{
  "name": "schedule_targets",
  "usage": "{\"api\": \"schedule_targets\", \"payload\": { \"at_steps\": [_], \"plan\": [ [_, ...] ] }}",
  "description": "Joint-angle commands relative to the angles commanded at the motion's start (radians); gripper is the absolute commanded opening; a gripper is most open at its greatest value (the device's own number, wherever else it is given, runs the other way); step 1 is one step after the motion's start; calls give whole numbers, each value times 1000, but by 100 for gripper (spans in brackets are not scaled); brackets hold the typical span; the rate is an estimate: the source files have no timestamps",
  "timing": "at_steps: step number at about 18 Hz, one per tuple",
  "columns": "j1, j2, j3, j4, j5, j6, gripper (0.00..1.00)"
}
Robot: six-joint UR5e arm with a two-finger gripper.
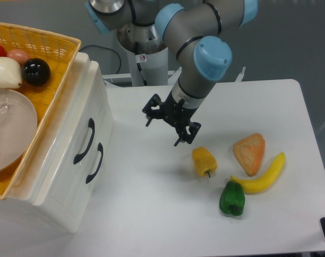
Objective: Slide open the top white drawer
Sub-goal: 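Lower the open gripper to the black handle of the upper drawer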
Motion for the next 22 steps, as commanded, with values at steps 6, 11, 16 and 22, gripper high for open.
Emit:
{"api": "schedule_targets", "payload": {
  "at_steps": [6, 11, 16, 22],
  "plan": [
    [-29, -37, 43, 0, -91, -135, 100],
    [-67, -58, 78, 5, -97, -227, 100],
    [-103, -66, 71, -5, -100, -241, 100],
    [-135, -68, 77, -8, -86, -243, 100]
  ]
}}
